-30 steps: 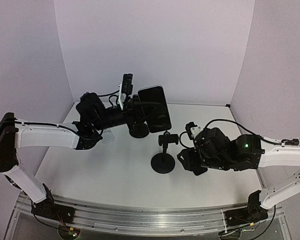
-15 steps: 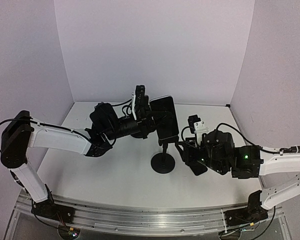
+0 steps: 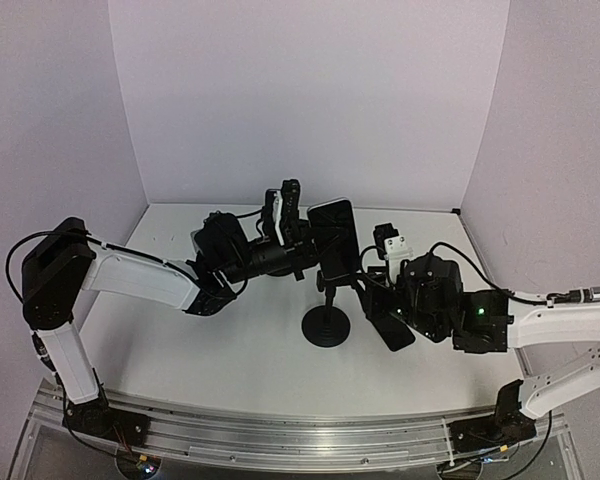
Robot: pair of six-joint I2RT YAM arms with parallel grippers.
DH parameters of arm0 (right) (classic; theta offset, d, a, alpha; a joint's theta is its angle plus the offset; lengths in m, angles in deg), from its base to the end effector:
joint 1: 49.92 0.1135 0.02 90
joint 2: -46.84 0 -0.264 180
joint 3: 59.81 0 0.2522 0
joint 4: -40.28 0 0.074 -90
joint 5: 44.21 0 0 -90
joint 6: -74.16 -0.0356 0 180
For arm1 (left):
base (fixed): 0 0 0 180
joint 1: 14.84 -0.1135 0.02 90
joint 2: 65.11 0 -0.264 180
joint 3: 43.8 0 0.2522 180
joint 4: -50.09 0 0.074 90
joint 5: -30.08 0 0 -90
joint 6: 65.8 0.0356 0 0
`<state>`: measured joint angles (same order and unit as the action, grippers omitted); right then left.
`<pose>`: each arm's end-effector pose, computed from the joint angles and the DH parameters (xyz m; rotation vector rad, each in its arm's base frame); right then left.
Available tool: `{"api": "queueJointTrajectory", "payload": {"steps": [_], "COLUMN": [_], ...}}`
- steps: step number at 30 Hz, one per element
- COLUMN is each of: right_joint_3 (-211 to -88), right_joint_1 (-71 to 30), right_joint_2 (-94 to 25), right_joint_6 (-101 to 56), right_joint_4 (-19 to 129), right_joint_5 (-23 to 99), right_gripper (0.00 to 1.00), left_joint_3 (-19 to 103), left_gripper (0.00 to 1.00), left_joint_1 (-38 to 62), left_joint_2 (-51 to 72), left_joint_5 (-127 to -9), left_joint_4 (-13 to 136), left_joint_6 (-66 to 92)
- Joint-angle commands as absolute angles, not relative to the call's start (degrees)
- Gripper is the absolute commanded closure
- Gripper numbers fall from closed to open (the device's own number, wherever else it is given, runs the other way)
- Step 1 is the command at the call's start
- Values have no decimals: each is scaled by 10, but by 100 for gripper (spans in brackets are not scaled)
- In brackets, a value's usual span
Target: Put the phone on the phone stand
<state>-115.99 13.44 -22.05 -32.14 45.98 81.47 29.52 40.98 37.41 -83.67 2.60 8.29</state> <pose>0.1390 0.2308 0.2718 -0.3356 1.8169 0.3864 0.2121 -0.3378 0.2816 0.8264 1.1300 -1.3188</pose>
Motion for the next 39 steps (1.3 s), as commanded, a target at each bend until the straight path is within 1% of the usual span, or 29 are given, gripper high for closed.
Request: {"api": "queueJointTrajectory", "payload": {"steps": [1, 8, 12, 21, 23, 28, 30, 35, 39], "right_joint_3": [-1146, -1149, -1145, -1146, -1150, -1171, -1171, -1175, -1185], "right_joint_1": [119, 112, 107, 105, 105, 106, 106, 106, 108], "right_joint_2": [-231, -259, -254, -265, -274, -288, -285, -281, -289], "right_joint_6": [-320, -322, -325, -337, -339, -345, -351, -356, -347], "right_joint_4": [419, 416, 413, 409, 409, 411, 412, 430, 431], "right_joint_5": [800, 782, 784, 774, 770, 761, 771, 786, 771], "right_gripper": [67, 67, 69, 88, 94, 100, 100, 100, 100], "left_joint_3": [329, 339, 337, 335, 336, 345, 348, 366, 358], "left_gripper": [100, 100, 100, 100, 100, 100, 100, 100, 100], "left_joint_1": [415, 412, 405, 399, 399, 399, 399, 387, 383], "left_joint_2": [372, 392, 393, 386, 388, 399, 398, 381, 390], "left_joint_5": [-853, -868, -869, -858, -854, -856, -850, -845, -857], "left_joint_4": [-37, -47, -33, 7, 12, 15, 27, 113, 104], "left_joint_6": [95, 111, 105, 131, 137, 152, 168, 188, 178]}}
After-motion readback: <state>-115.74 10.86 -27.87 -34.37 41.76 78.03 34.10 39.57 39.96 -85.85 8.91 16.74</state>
